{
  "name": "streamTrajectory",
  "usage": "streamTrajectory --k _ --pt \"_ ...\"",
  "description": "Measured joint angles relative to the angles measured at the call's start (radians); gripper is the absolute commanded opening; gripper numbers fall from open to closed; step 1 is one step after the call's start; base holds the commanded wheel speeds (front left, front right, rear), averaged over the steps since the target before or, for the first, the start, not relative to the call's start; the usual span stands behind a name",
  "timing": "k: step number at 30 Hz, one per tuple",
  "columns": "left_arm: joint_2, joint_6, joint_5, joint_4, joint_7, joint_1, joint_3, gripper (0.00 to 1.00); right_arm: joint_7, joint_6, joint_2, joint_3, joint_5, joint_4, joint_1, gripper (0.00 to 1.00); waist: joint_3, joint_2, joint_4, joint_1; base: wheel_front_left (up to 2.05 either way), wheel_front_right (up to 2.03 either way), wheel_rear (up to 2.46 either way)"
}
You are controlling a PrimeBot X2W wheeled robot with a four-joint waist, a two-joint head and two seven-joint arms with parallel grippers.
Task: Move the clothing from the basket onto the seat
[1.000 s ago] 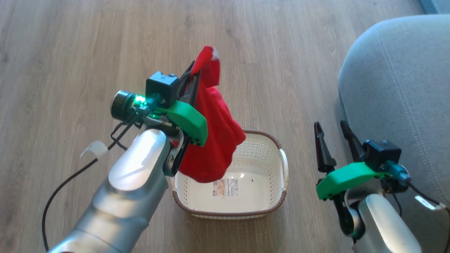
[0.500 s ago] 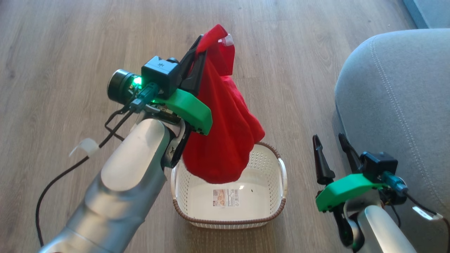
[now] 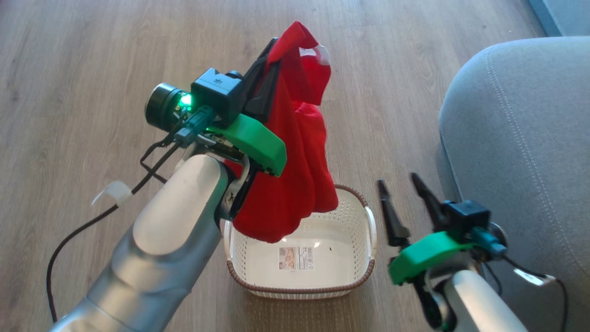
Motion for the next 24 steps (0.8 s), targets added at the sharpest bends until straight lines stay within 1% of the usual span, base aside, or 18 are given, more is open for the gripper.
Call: streamTrajectory --k 2,3,4,8,14,18,24 --pt "0.000 0.000 0.000 -0.002 0.005 0.000 -0.008 0.00 0.000 0.000 -0.005 0.055 0.007 -0.012 -0.024 1.00 0.003 0.0000 0.003 0.0000 0.00 0.00 0.00" --pt "0.000 0.000 0.000 -0.002 0.005 0.000 -0.008 0.00 0.000 0.000 -0.005 0.055 0.007 -0.012 -0.024 1.00 0.003 0.0000 0.003 0.0000 0.00 0.00 0.00" --pt "0.000 0.000 0.000 -0.004 0.005 0.000 -0.011 0.00 0.000 0.000 -0.008 0.080 0.011 -0.018 -0.042 1.00 0.004 0.0000 0.005 0.0000 0.00 0.00 0.00" --pt "-0.002 0.000 0.000 -0.012 0.005 0.000 -0.017 0.00 0.000 0.000 -0.036 0.164 0.032 -0.021 -0.143 1.00 0.007 0.0000 0.017 0.0000 0.00 0.00 0.00" --pt "-0.007 -0.002 -0.001 -0.024 0.006 0.000 -0.046 0.00 0.000 0.000 -0.059 0.281 0.050 -0.015 -0.260 1.00 0.009 0.0000 0.040 0.0000 0.00 0.00 0.00" --pt "-0.010 -0.003 -0.001 -0.033 0.013 -0.001 -0.057 0.00 0.000 0.000 -0.068 0.338 0.062 0.006 -0.325 1.00 0.010 0.0000 0.054 0.0000 0.00 0.00 0.00" --pt "-0.016 -0.010 -0.001 -0.047 0.017 -0.002 -0.081 0.00 0.000 0.000 -0.078 0.393 0.093 0.063 -0.406 1.00 0.013 0.0000 0.072 0.0000 0.00 0.00 0.00"
